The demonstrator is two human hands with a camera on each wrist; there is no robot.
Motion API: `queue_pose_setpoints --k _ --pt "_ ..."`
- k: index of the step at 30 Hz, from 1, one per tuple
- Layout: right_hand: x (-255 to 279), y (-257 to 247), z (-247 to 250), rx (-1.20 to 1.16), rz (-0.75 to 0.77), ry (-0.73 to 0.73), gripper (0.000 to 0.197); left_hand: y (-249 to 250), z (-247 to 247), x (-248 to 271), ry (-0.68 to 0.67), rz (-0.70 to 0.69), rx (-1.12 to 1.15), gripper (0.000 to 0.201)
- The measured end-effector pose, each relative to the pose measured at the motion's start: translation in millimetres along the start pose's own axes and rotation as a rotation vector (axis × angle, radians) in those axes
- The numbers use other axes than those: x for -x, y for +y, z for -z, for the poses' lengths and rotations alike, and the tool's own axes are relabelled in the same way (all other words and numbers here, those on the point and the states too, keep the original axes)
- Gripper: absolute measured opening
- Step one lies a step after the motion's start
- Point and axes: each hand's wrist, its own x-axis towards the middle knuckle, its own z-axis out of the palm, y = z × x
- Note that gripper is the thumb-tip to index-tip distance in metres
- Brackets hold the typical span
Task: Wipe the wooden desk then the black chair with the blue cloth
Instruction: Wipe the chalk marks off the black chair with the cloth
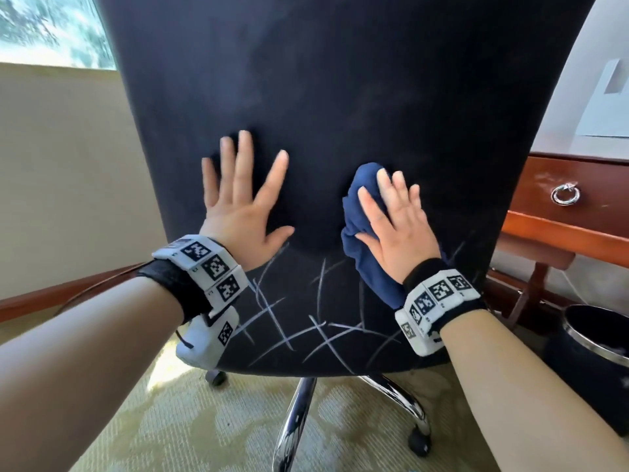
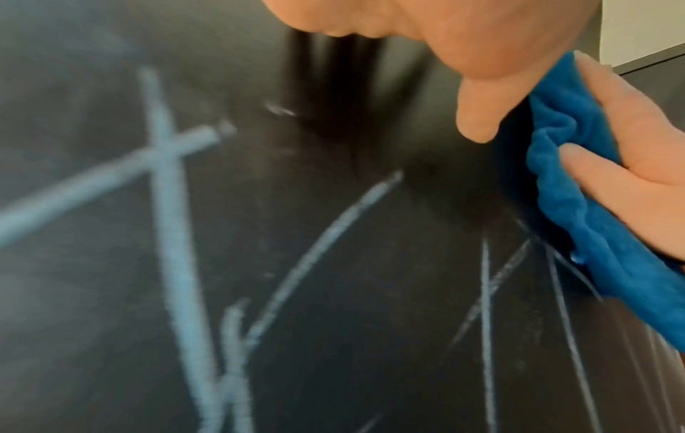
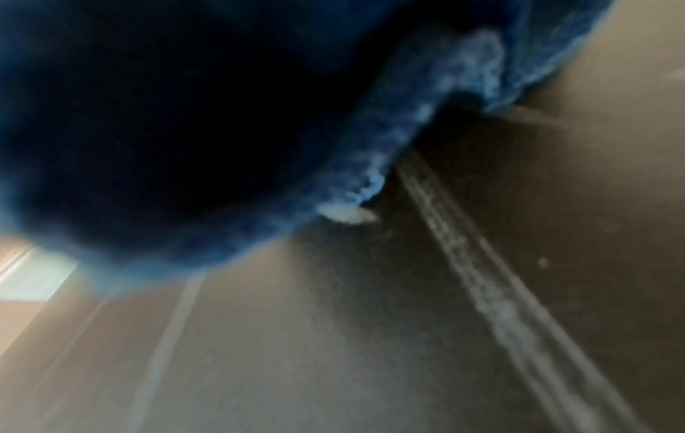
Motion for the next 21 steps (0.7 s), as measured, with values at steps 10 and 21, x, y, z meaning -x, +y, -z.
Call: queue_pose_setpoints --k 10,21 --pt "37 -11 -7 -0.046 -0.052 -0.047 0.049 24 -40 -17 0.172 -0.077 -0.068 0.081" --pt "30 1 2 -0.143 -0.455 0.057 0.052 24 -37 -16 0.158 -0.05 -0.069 0.08"
